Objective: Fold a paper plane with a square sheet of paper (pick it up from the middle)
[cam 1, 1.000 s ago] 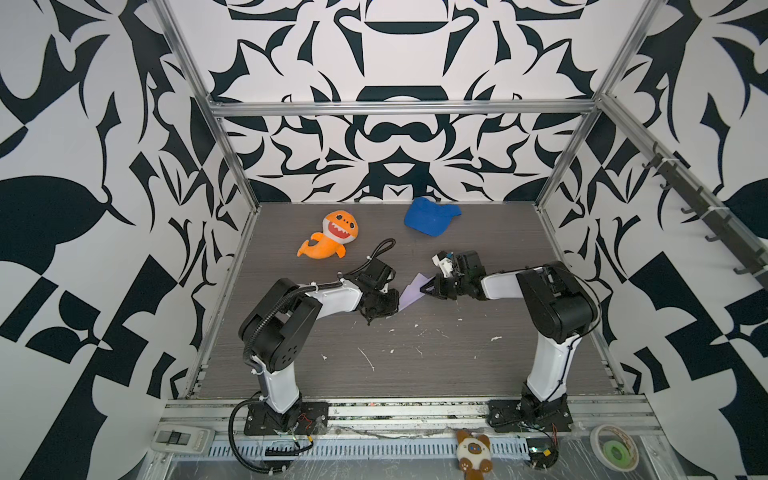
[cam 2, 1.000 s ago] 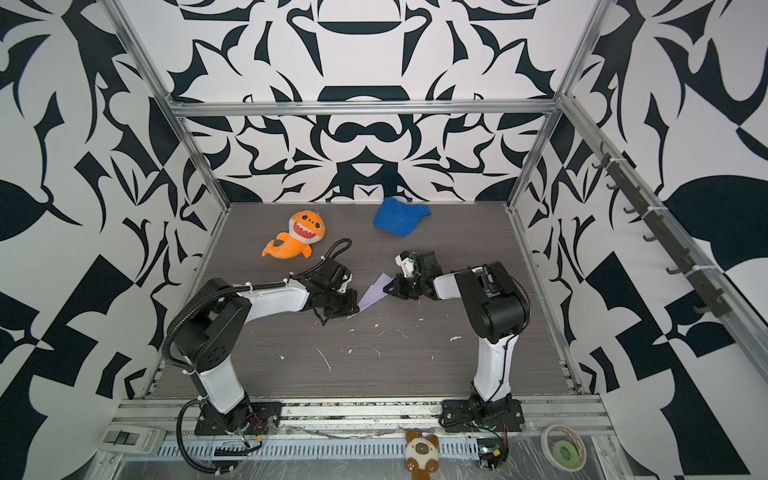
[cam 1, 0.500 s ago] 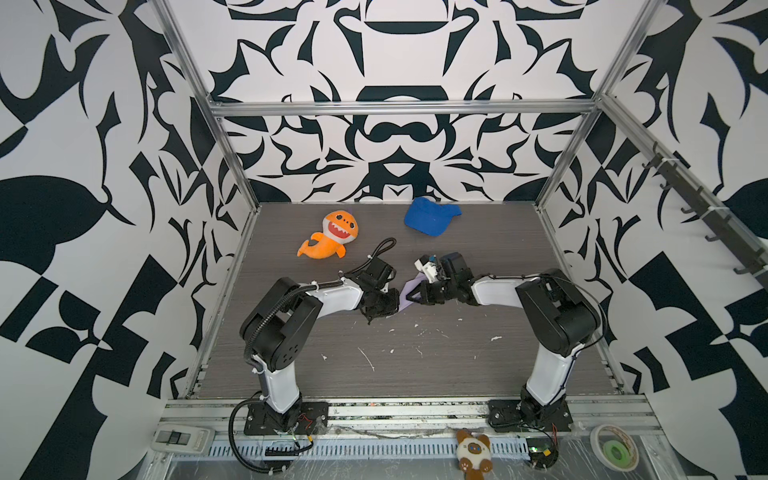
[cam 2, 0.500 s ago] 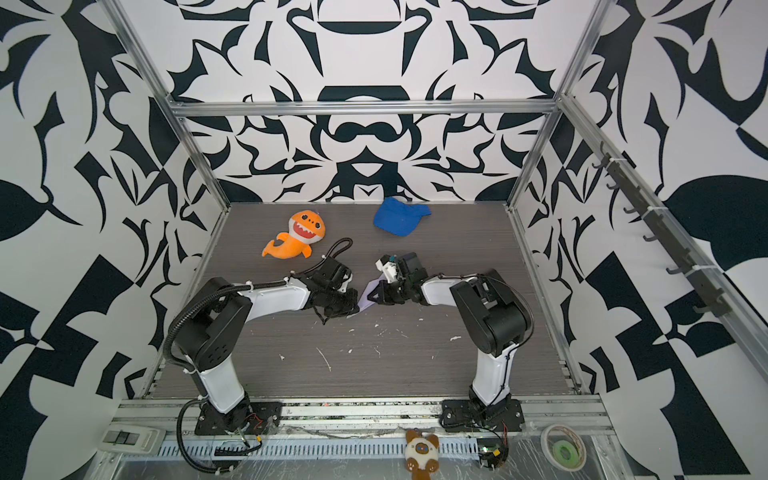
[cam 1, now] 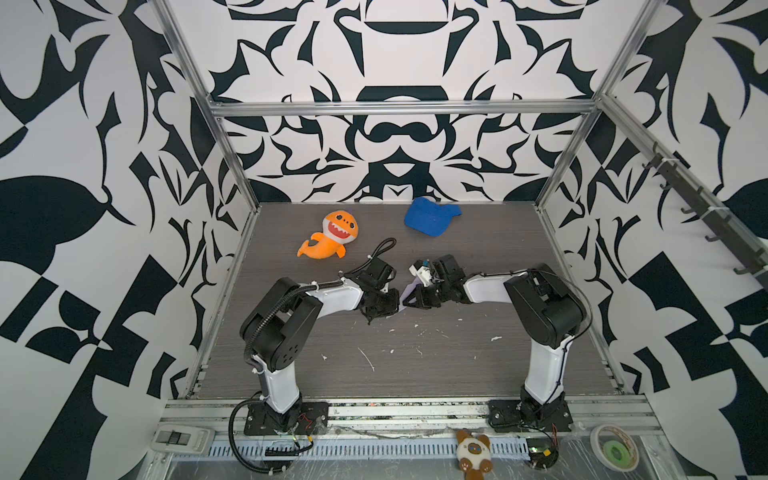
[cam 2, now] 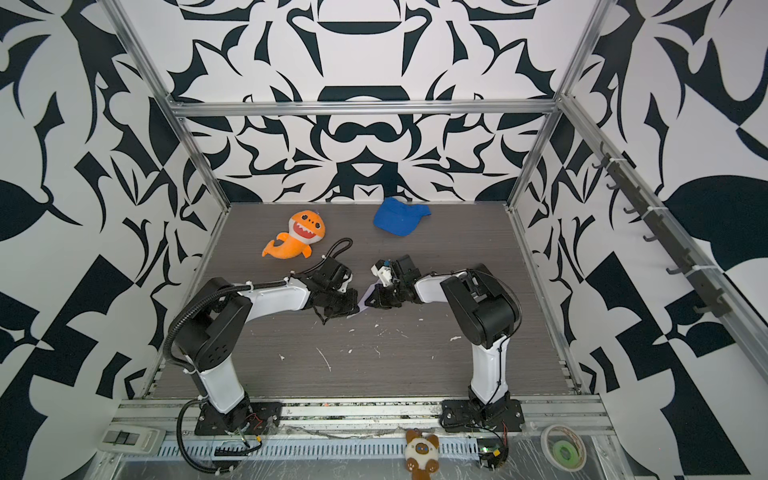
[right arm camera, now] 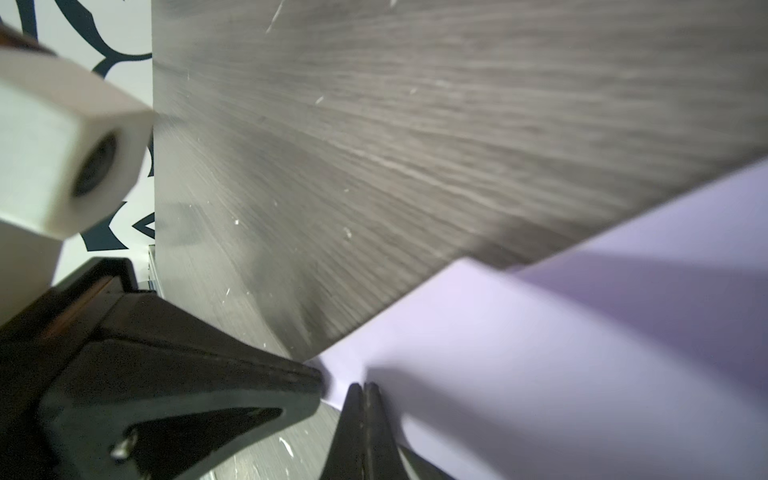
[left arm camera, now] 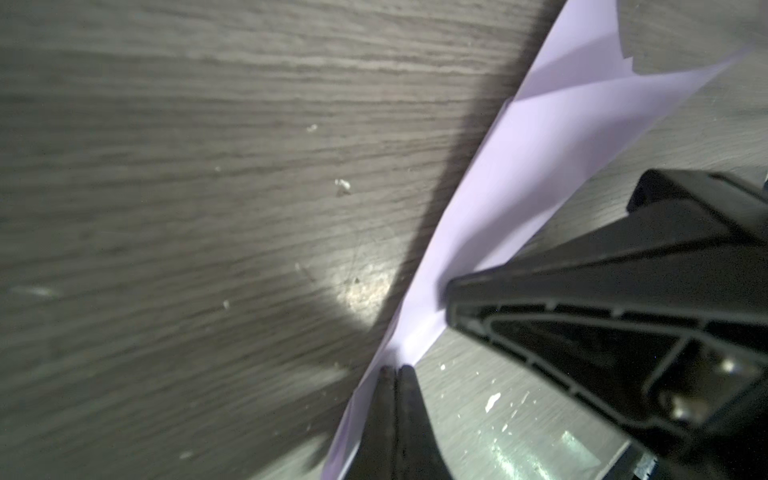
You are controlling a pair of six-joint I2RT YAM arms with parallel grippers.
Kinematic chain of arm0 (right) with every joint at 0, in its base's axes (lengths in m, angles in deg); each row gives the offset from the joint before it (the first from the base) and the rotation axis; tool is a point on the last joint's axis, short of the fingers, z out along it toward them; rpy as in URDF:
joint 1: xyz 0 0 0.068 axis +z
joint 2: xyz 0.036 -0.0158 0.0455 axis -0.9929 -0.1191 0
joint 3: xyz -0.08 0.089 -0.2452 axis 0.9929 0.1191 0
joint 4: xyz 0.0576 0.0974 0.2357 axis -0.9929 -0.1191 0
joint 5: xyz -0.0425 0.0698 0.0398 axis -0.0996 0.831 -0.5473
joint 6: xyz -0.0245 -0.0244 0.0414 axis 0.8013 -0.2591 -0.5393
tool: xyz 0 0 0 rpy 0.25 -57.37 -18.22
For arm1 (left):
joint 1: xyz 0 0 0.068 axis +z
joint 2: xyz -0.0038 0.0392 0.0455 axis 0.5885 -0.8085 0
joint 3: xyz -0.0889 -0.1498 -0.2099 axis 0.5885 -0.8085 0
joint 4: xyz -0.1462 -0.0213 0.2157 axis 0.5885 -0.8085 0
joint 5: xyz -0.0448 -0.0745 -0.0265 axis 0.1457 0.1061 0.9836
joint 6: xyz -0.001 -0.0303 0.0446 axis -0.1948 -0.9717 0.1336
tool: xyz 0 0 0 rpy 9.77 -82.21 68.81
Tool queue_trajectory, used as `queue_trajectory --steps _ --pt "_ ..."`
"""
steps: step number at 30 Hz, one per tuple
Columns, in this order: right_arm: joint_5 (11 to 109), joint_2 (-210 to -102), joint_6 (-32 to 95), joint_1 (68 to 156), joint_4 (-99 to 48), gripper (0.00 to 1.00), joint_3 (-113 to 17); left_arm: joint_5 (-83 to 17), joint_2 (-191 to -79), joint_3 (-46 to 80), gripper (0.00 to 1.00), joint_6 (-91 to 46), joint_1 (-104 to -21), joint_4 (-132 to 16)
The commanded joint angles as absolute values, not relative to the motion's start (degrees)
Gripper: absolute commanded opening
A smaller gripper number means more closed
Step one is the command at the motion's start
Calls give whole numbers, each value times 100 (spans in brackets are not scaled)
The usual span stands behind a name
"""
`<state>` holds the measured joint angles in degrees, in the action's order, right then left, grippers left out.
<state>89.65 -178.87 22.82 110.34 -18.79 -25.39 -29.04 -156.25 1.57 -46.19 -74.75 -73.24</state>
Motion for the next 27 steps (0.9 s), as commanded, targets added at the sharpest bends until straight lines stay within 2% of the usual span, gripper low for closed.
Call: queue_trajectory --steps 1,16,27 --pt "8640 -17815 2537 10671 -2200 4 -2473 -3413 -15964 -43 0 -4576 -7420 -8172" --pt "8645 -17747 2735 9599 -2358 3 -2483 -3409 -15964 -29 0 -4567 -7402 -8195" --pt "8637 -17720 2618 9157 -2073 2 -2412 -3377 -15964 -20 0 -4540 -7398 -8198"
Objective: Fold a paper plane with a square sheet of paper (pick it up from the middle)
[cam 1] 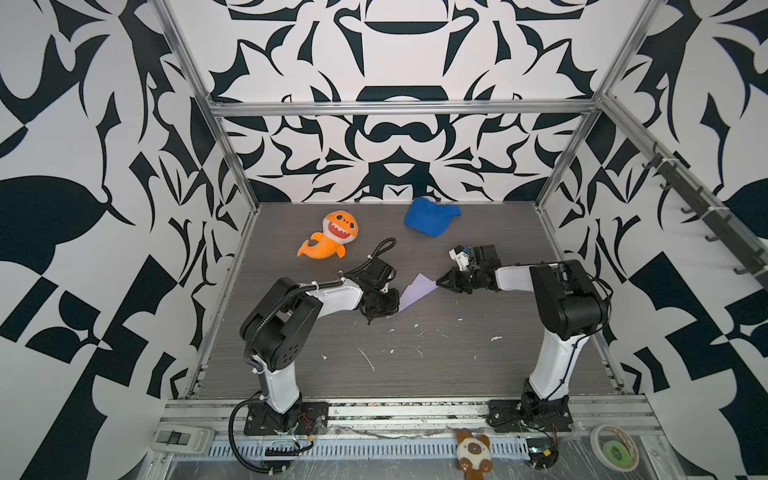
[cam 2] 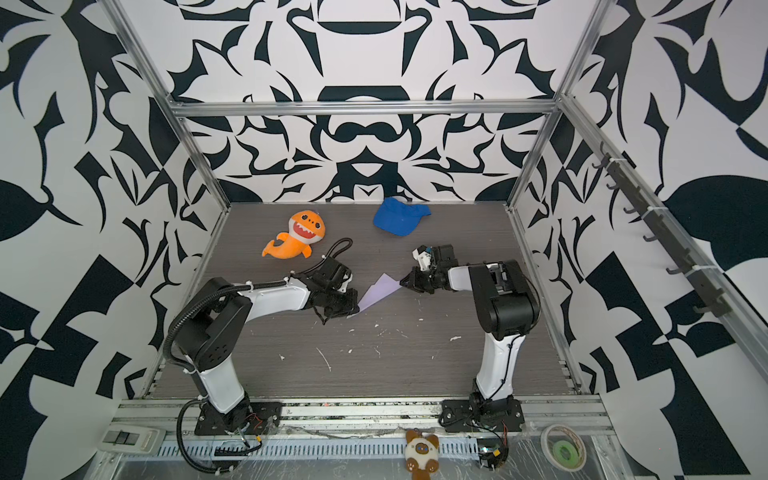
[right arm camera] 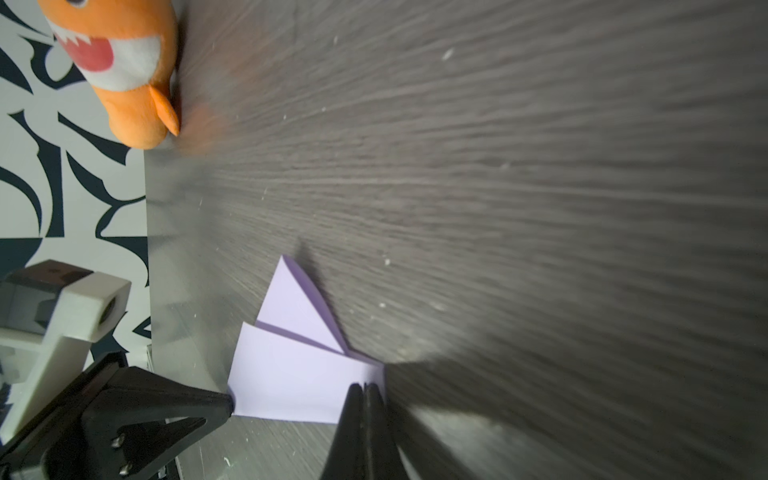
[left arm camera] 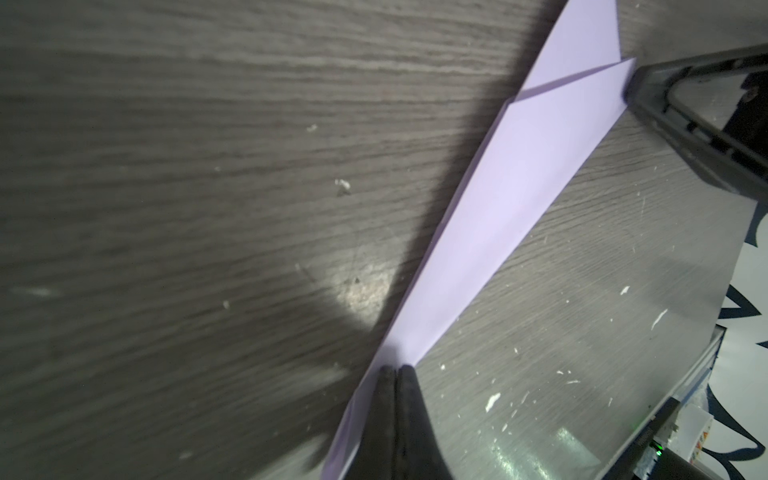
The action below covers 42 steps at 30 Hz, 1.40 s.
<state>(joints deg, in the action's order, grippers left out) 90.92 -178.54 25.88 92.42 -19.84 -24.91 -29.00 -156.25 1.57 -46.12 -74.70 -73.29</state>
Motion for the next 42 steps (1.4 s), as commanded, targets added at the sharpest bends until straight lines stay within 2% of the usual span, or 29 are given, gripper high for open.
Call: queue_trajectory --steps 1,7,13,19,25,42 --pt "8604 -17624 2635 9152 -2095 2 -2430 -3369 -15964 -17 0 -4532 -7402 -8193" --pt "8588 -16675 2590 9317 -2508 1 -2503 -3320 -15960 23 0 -4505 -7402 -8173" --pt "8221 -16264 2804 10170 -3339 1 -2630 -3322 -15964 63 0 -4470 -7400 -8210" --pt "8226 -16738 2930 11011 -3855 1 -3123 -3313 -15975 105 0 -4444 -7401 -8237" --pt "8379 -17406 3022 11384 -4156 0 -3694 -3309 -15990 126 0 -4442 -7399 -8269" --pt "8156 -18170 3564 11421 -5487 0 -4583 -3328 -16053 101 0 -4435 -7393 -8298"
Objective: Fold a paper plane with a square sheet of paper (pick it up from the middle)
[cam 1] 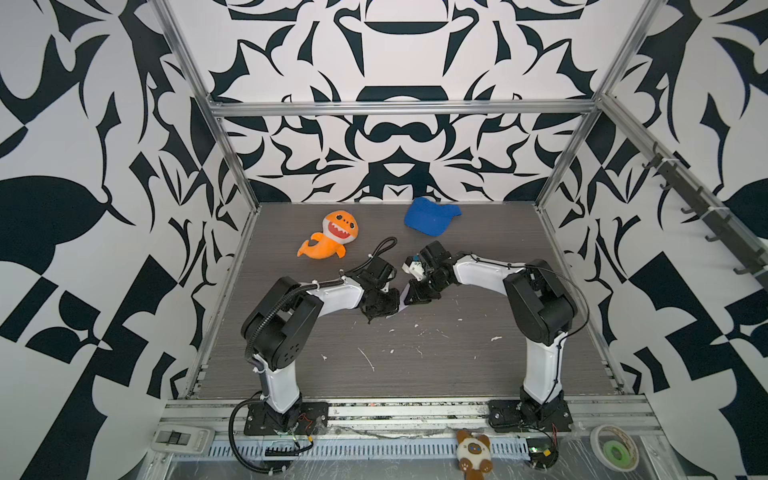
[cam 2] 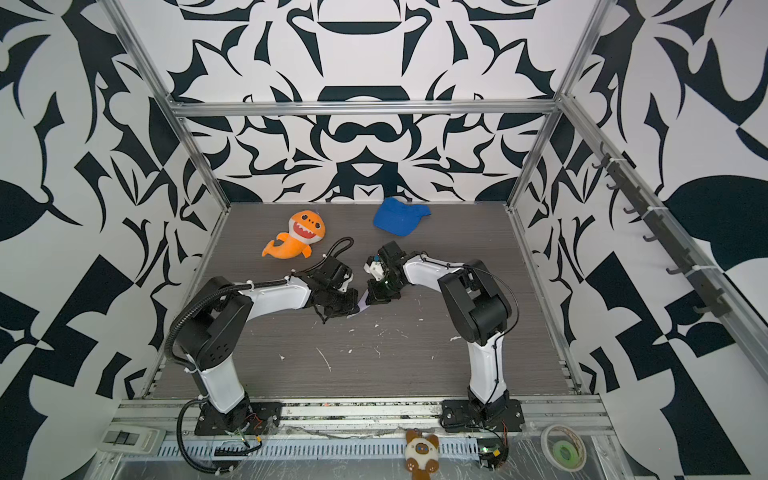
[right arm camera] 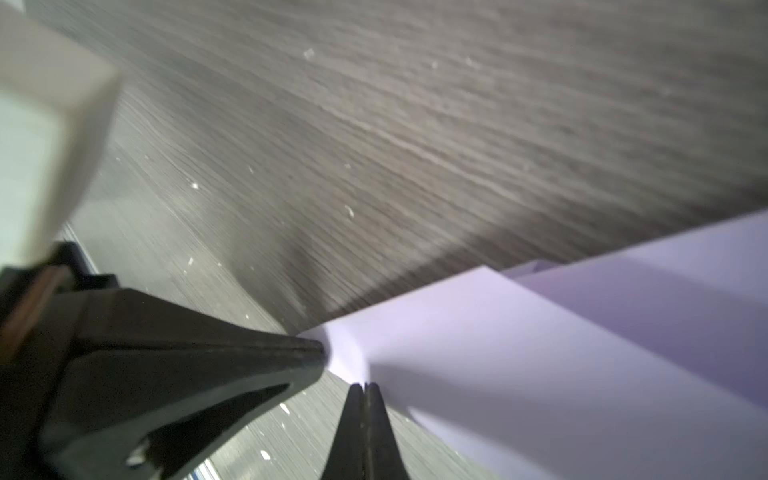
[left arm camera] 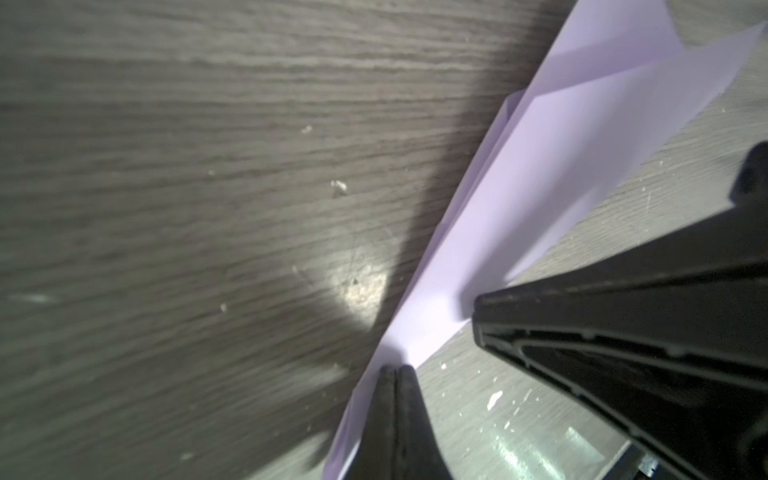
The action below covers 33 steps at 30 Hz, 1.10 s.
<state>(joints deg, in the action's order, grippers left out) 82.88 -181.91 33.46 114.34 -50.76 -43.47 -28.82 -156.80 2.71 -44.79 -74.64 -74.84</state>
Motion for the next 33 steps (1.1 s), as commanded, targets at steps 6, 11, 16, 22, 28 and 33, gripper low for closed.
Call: queue_trajectory --steps 6,11,16,22,28,33 --pt "7729 -18272 3504 11340 -5574 0 -4689 -3337 -16050 91 0 -4434 -7393 -8298" --pt "7440 -18311 3494 11298 -5690 0 -4786 -3339 -16047 75 0 -4435 -7393 -8307" --pt "7143 -18346 3653 11207 -5940 0 -4845 -3342 -16043 67 0 -4438 -7393 -8312" --pt "6746 -18355 3821 11001 -6158 0 -4883 -3353 -16026 45 0 -4441 -7393 -8318" --pt "6423 -18369 3919 10654 -6290 0 -4936 -3352 -16030 56 0 -4439 -7393 -8324" --pt "6131 -18408 3897 10385 -6334 0 -5010 -3343 -16027 68 0 -4435 -7393 -8333"
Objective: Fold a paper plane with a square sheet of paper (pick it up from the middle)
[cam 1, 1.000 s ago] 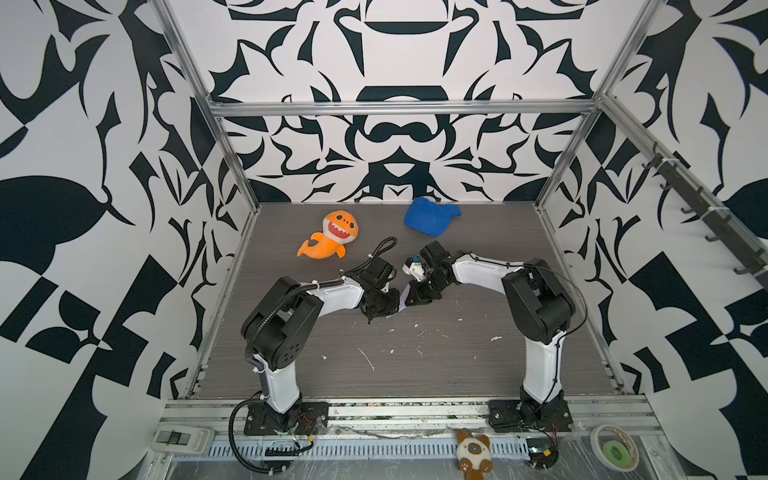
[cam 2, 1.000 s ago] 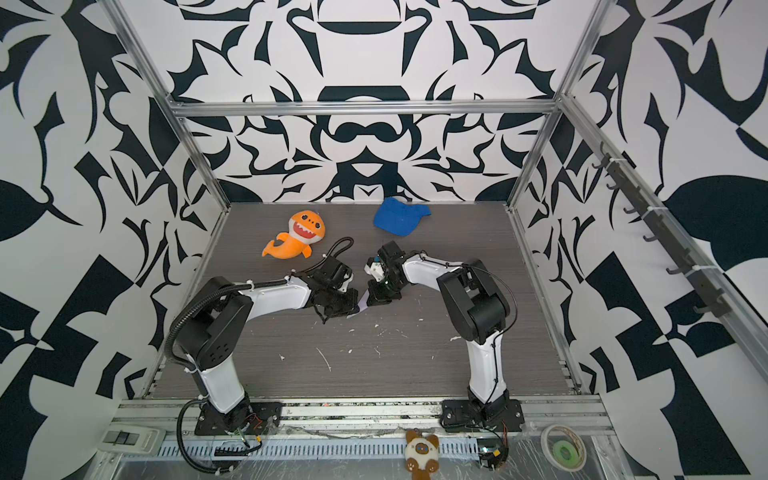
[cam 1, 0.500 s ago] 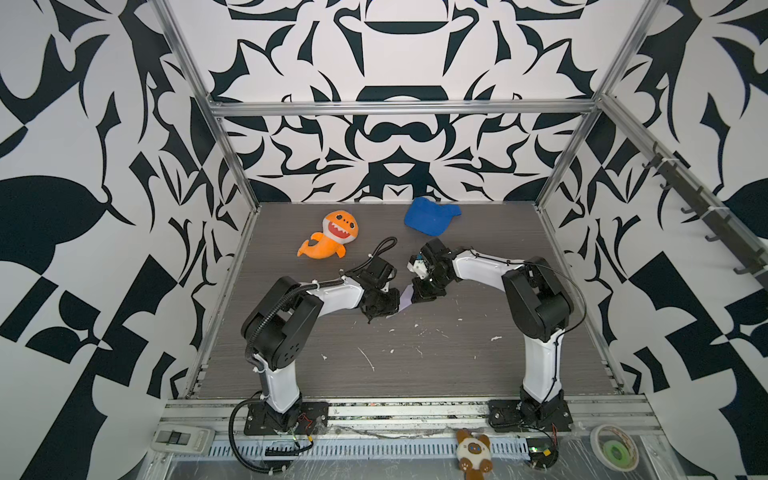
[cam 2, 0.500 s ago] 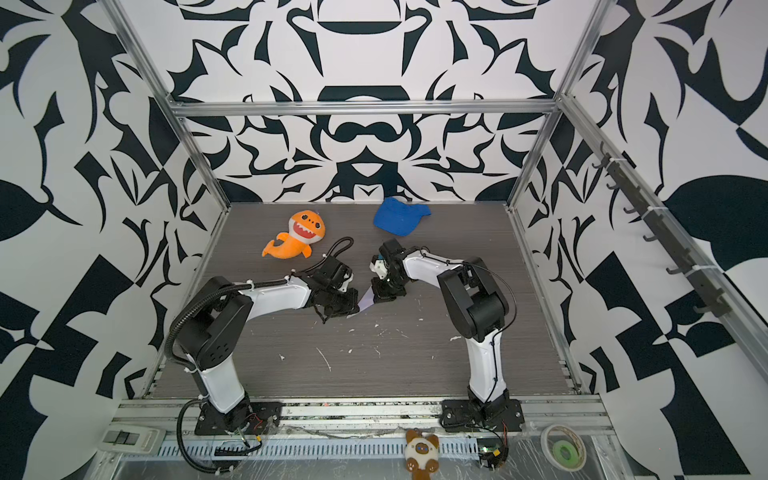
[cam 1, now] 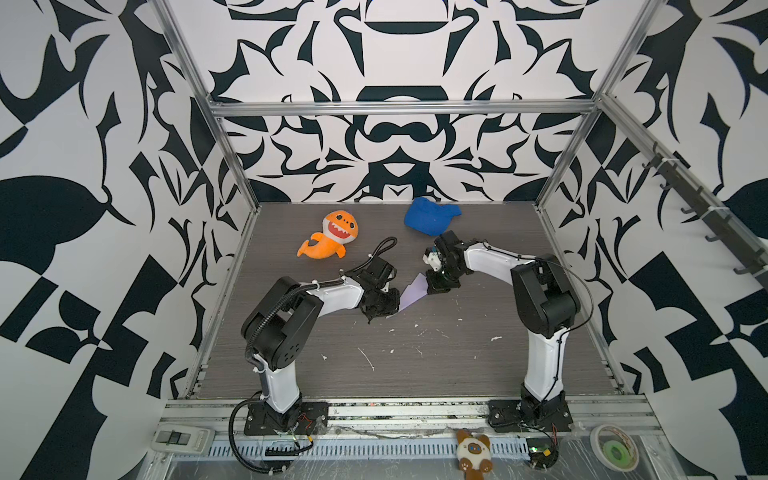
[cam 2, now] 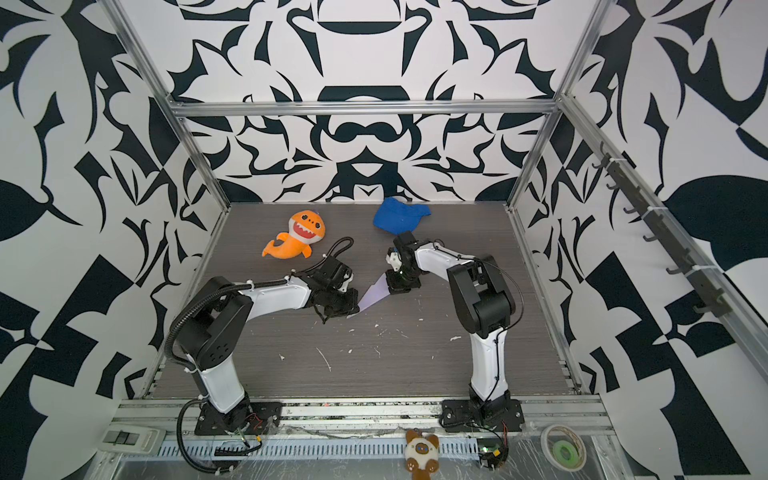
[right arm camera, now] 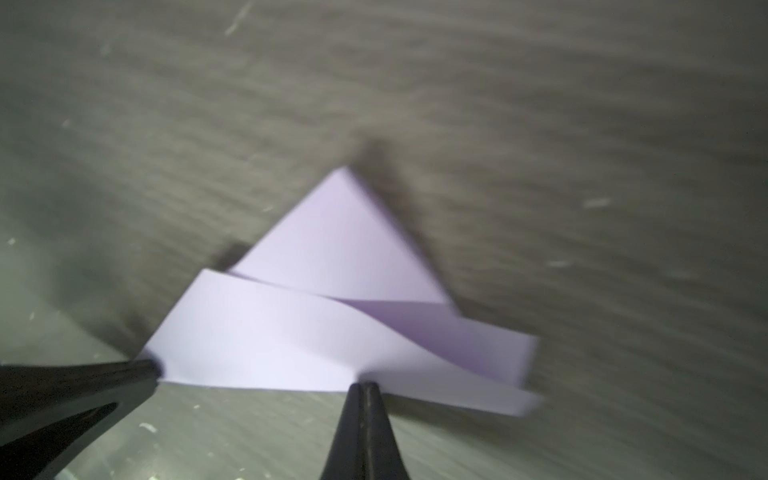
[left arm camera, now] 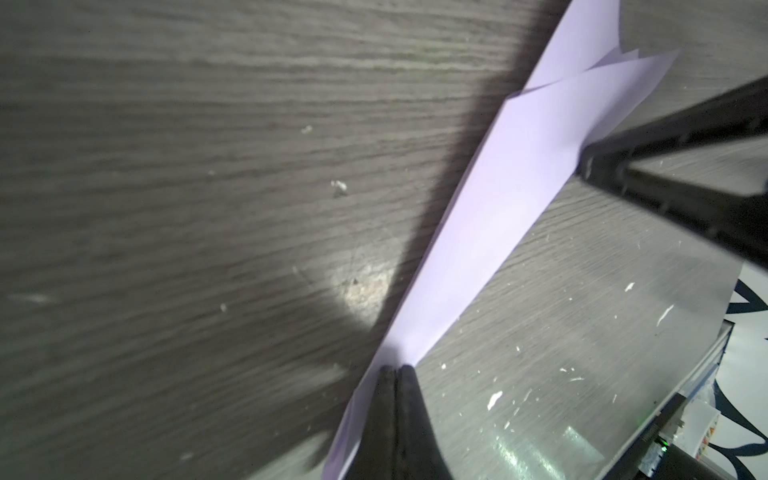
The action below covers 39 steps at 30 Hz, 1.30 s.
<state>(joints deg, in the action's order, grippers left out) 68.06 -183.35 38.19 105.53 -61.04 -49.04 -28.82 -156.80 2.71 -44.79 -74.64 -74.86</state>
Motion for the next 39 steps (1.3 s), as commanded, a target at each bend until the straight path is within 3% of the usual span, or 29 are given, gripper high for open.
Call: queue_trajectory --steps 1,9,19,25,39 --pt "6055 -18410 3872 10352 -6343 0 -5025 -3343 -16026 70 0 -4435 -7387 -8333" --pt "5556 -18046 3560 10279 -6319 0 -5116 -3319 -16044 77 0 -4434 -7393 -8326" --pt "6696 -16829 3221 10991 -5534 0 -4201 -3264 -16086 144 0 -4439 -7393 -8334" --pt "7460 -17002 2910 11513 -5069 0 -4172 -3209 -16107 186 0 -4437 -7393 -8310" --pt "7666 -17890 2863 11649 -4949 0 -4528 -3202 -16034 212 0 -4426 -7384 -8316"
